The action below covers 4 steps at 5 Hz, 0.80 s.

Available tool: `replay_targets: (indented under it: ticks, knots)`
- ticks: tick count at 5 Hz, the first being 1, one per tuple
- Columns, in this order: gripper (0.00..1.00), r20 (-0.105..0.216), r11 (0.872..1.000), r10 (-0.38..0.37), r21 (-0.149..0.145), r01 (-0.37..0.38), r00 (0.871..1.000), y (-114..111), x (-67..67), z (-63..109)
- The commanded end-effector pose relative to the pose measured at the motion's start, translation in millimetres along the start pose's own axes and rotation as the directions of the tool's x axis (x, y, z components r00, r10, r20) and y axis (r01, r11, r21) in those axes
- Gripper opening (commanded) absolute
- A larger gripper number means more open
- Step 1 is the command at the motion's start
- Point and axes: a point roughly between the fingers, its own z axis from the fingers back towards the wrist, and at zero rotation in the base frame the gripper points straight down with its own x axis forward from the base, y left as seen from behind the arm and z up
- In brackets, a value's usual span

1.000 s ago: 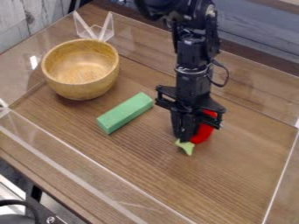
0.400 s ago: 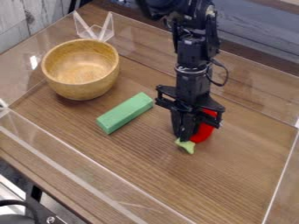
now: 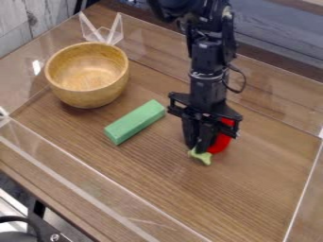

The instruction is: Move the red object to the right side of the table

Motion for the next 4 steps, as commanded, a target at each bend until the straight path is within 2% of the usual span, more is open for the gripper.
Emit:
replay_targets:
  ticks: [1, 2, 3, 4]
  knots:
    - [1.0, 0.034, 1.0, 0.001, -0.001, -0.001, 0.999, 0.8, 5.6, 13.4]
    - [1.0, 0.072, 1.0, -0.006, -0.025, 0.008, 0.997, 2.1, 3.0, 39.0]
    - [1.0, 0.14, 0.999, -0.007, -0.04, 0.013, 0.99, 5.2, -0.7, 76.4]
    - [1.0, 0.19, 0.999, -0.002, -0.053, 0.012, 0.982, 13.5, -6.2, 109.7]
